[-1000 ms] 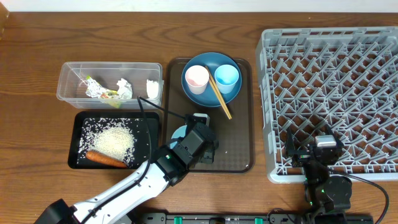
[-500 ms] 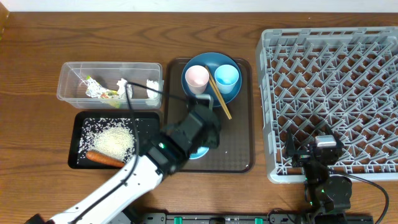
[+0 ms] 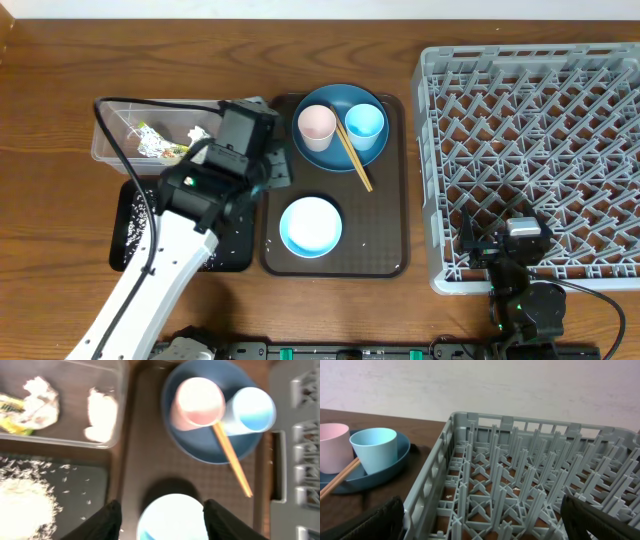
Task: Sort waste into correct bins and load items into the dishwasher rack
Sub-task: 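Release the bowl and move the left gripper up to the pink cup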
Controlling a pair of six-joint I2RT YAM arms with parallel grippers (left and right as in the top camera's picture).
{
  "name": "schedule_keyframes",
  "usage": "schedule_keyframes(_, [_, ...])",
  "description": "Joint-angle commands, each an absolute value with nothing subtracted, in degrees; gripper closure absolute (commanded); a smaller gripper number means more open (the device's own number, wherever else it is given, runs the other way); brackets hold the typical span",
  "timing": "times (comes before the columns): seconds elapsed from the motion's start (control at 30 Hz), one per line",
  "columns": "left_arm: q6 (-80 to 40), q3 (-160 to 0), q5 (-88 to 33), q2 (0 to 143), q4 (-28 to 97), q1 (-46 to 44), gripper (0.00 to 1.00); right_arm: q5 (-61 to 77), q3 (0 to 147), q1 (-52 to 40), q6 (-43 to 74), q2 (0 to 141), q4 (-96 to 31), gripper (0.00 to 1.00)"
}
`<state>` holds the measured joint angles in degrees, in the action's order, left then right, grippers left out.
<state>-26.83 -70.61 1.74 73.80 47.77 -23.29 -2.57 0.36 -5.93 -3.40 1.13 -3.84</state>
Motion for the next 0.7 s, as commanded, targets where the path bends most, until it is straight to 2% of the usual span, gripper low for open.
schedule_keyframes(0.0, [-25.10, -71.00, 2.15, 74.08, 48.21, -21.93, 0.36, -2.98, 0.30, -7.53, -3.92, 1.23, -4.08, 0.01])
schedule_keyframes(0.1, [-25.10, -71.00, 2.15, 74.08, 48.84, -21.93, 0.25, -2.98, 0.30, -7.53, -3.90, 1.23, -4.08, 0.01])
schedule_keyframes(0.3, [-25.12, -71.00, 2.13, 74.11, 49.80, -21.93, 0.22, -2.98, 0.30, -7.53, -3.90, 1.23, -4.08, 0.01])
schedule_keyframes(0.43, [-25.32, -71.00, 1.93, 74.11, 48.47, -21.93, 0.10, -2.98, 0.30, -7.53, -3.90, 1.23, -4.08, 0.01])
schedule_keyframes(0.6, [-25.54, -71.00, 1.96, 74.52, 46.48, -21.93, 0.11, -2.98, 0.30, -7.53, -3.90, 1.23, -4.08, 0.01])
schedule_keyframes(0.67, [-25.56, -71.00, 1.93, 75.16, 45.21, -21.93, 0.26, -2.98, 0.30, -7.53, -3.92, 1.23, -4.08, 0.01])
